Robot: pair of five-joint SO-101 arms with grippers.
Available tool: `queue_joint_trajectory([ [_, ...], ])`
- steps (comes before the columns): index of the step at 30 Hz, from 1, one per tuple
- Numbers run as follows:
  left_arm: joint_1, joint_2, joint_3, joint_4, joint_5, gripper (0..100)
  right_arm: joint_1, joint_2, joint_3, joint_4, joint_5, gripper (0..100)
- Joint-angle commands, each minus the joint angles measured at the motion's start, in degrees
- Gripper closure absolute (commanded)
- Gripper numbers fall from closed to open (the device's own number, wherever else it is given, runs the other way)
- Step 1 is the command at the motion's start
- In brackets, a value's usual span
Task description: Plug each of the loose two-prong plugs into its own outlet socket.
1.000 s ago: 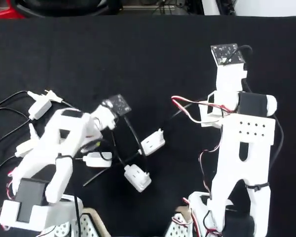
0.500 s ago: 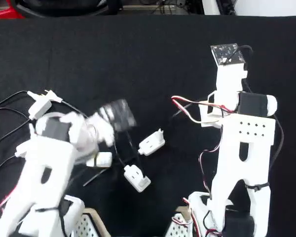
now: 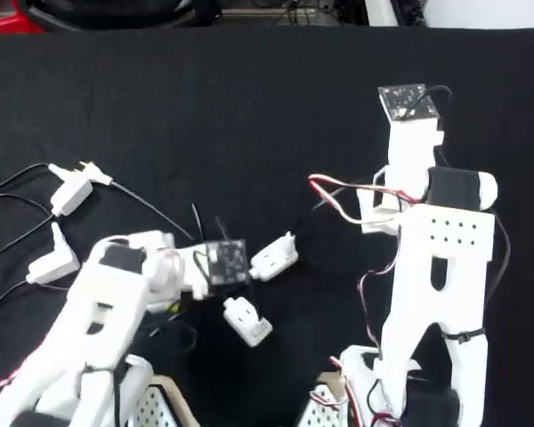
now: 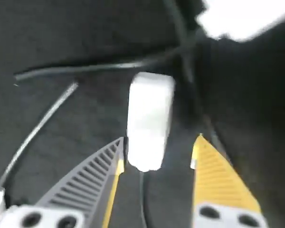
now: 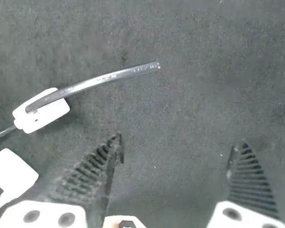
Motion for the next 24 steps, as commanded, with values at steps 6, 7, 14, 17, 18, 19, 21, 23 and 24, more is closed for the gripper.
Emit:
queue_joint_trajectory([
  [6, -4.3, 8.8, -13.1, 0.9, 0.5, 77, -0.4, -0.1, -0.3, -0.8, 0.4, 65.8],
  [7, -4.3, 8.6, -14.5, 2.4, 0.5, 77, -0.4, -0.1, -0.3, -0.8, 0.4, 65.8],
  [14, -4.0, 8.9, -19.8, 5.1, 0.9, 77, -0.5, -0.1, -0.3, -0.7, 0.4, 65.8],
  [17, -4.3, 10.5, -19.3, 2.5, 1.9, 77, -0.5, -0.1, -0.2, -0.6, 0.4, 65.8],
  [18, -4.4, 11.3, -19.3, 1.7, 3.2, 77, -0.5, -0.1, -0.2, -0.6, 0.4, 65.8],
  [19, -5.1, 12.4, -19.3, 1.0, 4.3, 77, -0.5, -0.1, -0.2, -0.6, 0.4, 65.8],
  [21, -6.0, 13.6, -19.8, -0.9, 7.6, 77, -0.5, -0.1, -0.2, -0.6, 0.4, 65.8],
  [23, -6.7, 14.0, -19.6, -4.1, 13.9, 77, -0.5, -0.1, -0.2, -0.6, 0.4, 65.8],
  [24, -7.5, 14.0, -19.2, -5.4, 17.0, 77, -0.5, -0.1, -0.2, -0.6, 0.4, 65.8],
])
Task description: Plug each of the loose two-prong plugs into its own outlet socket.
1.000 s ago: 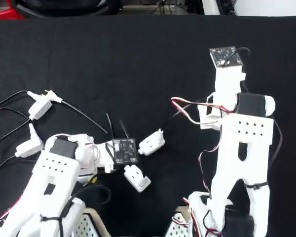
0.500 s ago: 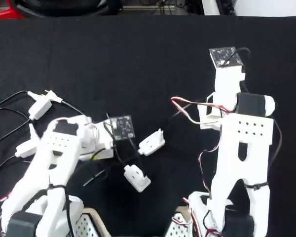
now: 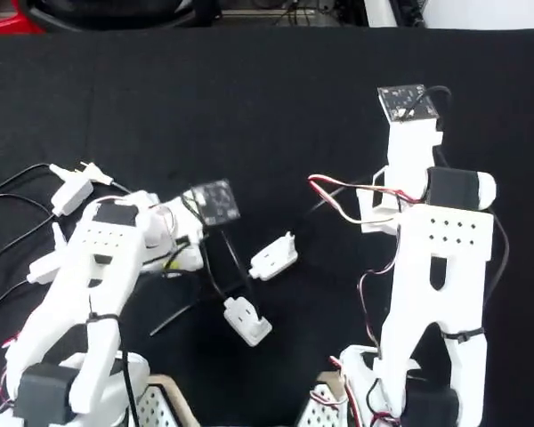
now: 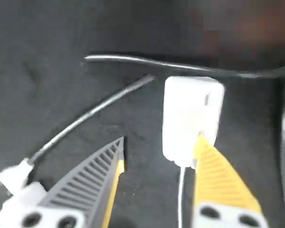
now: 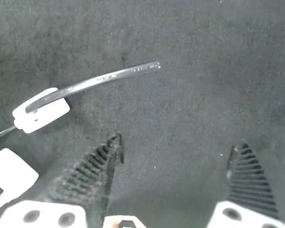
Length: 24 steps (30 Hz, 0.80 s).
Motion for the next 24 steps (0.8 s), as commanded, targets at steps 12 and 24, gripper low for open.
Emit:
queue_joint_trajectory([
  [12, -21.4, -28.0, -1.0, 8.3, 26.9, 77, -4.8, 0.6, -17.7, 9.8, 0.4, 65.8],
  [24, -30.1, -71.4, 33.9, 9.1, 45.1, 77, -35.6, 25.4, -35.8, 6.2, 0.4, 65.9],
])
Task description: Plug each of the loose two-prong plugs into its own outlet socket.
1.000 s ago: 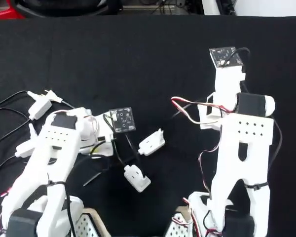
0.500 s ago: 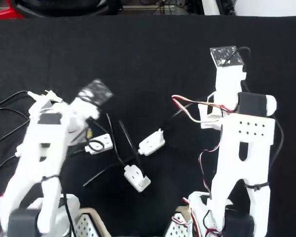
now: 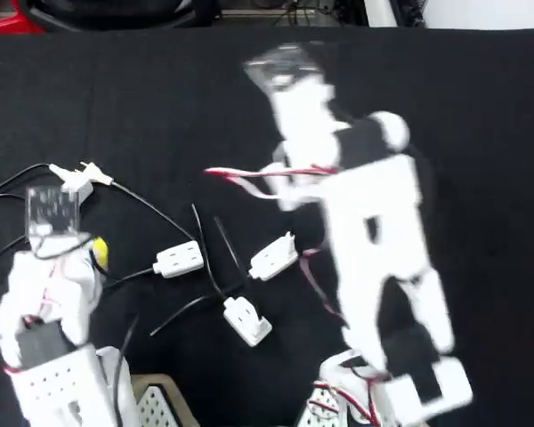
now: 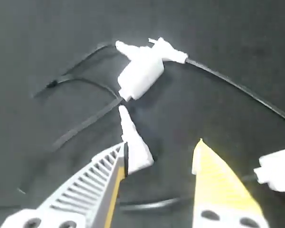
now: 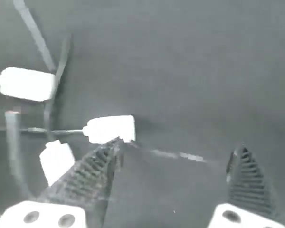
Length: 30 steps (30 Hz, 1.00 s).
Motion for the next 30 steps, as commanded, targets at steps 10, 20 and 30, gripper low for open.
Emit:
queue_joint_trajectory([
  [10, -17.8, -16.2, 19.0, -4.0, 1.7, 77, -14.9, 32.5, -21.4, -17.7, 8.8, 65.9],
  [20, -19.2, -16.8, 22.0, -1.1, 1.6, 77, -18.4, 63.2, -45.8, -22.0, 8.8, 65.9],
  [30, -19.0, -16.8, 22.0, -1.0, 1.6, 77, -22.4, 82.7, -69.1, -17.8, 8.8, 68.2],
])
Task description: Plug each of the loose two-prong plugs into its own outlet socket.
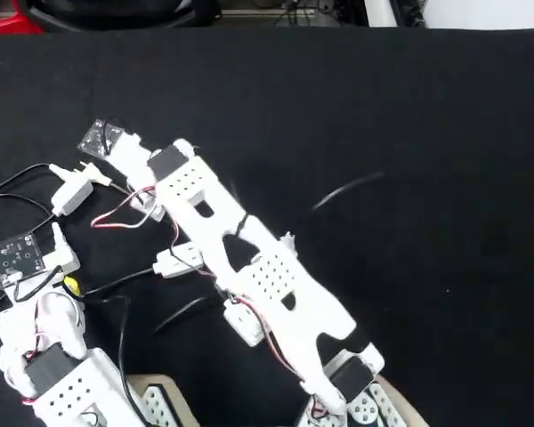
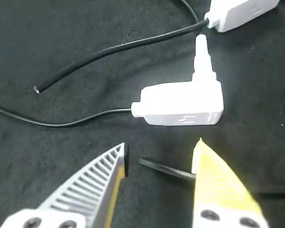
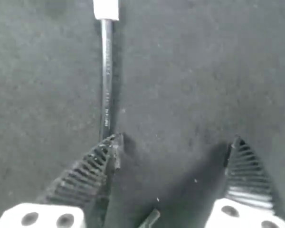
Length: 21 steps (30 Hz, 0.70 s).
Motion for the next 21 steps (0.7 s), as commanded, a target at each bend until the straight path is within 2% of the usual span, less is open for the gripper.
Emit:
queue_joint_trajectory([
  [1, 0.7, -0.2, 1.0, 0.1, 0.0, 77, -1.7, 4.2, -9.1, 1.5, 0.2, 71.1],
  [7, 0.8, -0.2, 1.0, -0.2, 0.0, 77, -1.5, 8.3, -22.4, 11.0, 0.2, 99.2],
  [9, 0.9, -0.2, 1.0, -0.3, 0.0, 77, -1.3, 7.5, -22.5, 13.4, 0.2, 96.4],
  [15, 2.2, -0.1, 1.1, 0.1, -2.1, 77, -1.4, 2.0, -22.5, 18.5, 0.0, 96.6],
  [21, 2.2, -0.1, 1.1, 0.1, -2.1, 77, -4.0, -4.4, -21.9, 19.0, -6.6, 84.4],
])
